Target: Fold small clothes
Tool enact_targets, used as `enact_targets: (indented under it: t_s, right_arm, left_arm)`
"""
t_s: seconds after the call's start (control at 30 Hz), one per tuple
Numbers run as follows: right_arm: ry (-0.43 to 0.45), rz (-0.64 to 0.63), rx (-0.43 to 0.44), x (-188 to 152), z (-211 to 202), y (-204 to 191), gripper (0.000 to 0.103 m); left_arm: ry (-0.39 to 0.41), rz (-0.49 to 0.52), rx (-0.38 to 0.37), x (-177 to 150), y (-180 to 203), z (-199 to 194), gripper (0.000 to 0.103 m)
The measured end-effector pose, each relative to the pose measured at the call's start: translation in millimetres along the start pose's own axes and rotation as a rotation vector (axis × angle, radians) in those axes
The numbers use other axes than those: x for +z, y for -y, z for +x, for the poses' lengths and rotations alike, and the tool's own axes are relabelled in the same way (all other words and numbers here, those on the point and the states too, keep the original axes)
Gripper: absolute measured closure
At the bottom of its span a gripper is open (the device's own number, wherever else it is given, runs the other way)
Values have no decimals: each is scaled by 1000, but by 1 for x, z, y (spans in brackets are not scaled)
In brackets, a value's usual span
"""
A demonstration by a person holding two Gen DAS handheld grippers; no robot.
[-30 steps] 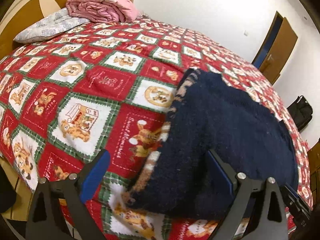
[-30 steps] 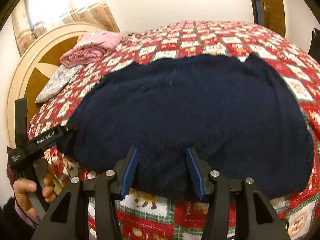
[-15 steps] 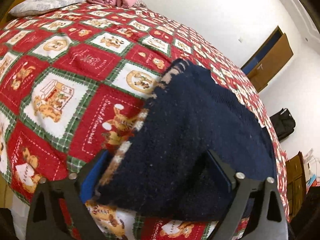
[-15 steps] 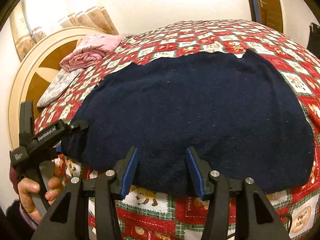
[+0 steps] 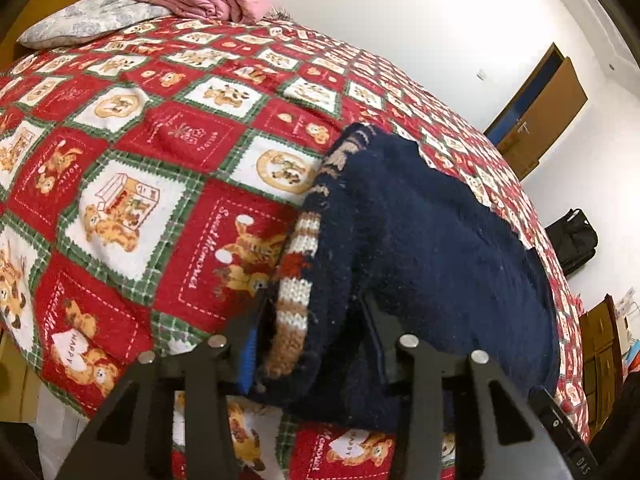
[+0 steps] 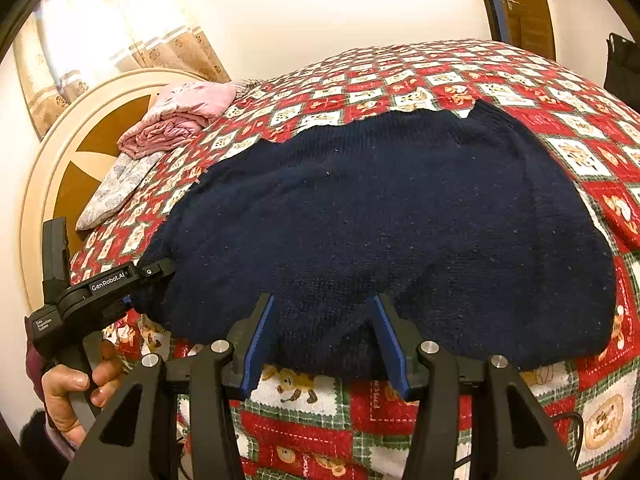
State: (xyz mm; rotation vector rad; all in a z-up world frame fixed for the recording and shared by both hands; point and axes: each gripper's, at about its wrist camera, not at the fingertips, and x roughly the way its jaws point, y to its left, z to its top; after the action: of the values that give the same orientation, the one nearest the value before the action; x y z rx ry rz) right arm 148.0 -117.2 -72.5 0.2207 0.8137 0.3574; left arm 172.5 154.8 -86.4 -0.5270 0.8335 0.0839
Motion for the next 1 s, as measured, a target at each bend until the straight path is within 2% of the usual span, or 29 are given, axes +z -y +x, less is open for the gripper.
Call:
enact_targets:
  t_s: [0.07, 0.13, 0.23, 0.33, 0.37, 0.43, 0.53, 0.77, 1.0]
  right_arm:
    - [1, 5, 3, -1, -2, 0, 52]
    - [6, 1, 3, -2, -5, -2, 52]
    - [13, -5, 4, -2, -9, -4, 52]
    - [12, -5, 3, -3, -11, -4, 52]
    - [9, -1, 6, -3, -11, -4, 52]
    - [7, 2, 9, -4, -11, -4, 52]
    - [13, 7, 7, -4, -13, -3, 52]
    - [37, 32, -4, -1, -23, 8, 52]
    - [84, 68, -17, 14, -38, 32, 52]
  left_arm:
    - [-11, -34, 0, 1, -4, 3, 54]
    - [-10, -62, 19, 1, -6, 5, 40]
    - [-5, -91, 26, -2, -7, 5, 28]
    - [-4, -84, 45, -3, -3, 6, 28]
    - [-4, -73, 50, -2, -1, 7, 28]
    - [-8, -50, 30, 1, 2, 9, 48]
    - [-17, -15, 21, 6, 7, 7, 65]
    - [24, 58, 48, 10, 26, -10, 71]
    - [88, 144, -66, 27, 78, -38, 73]
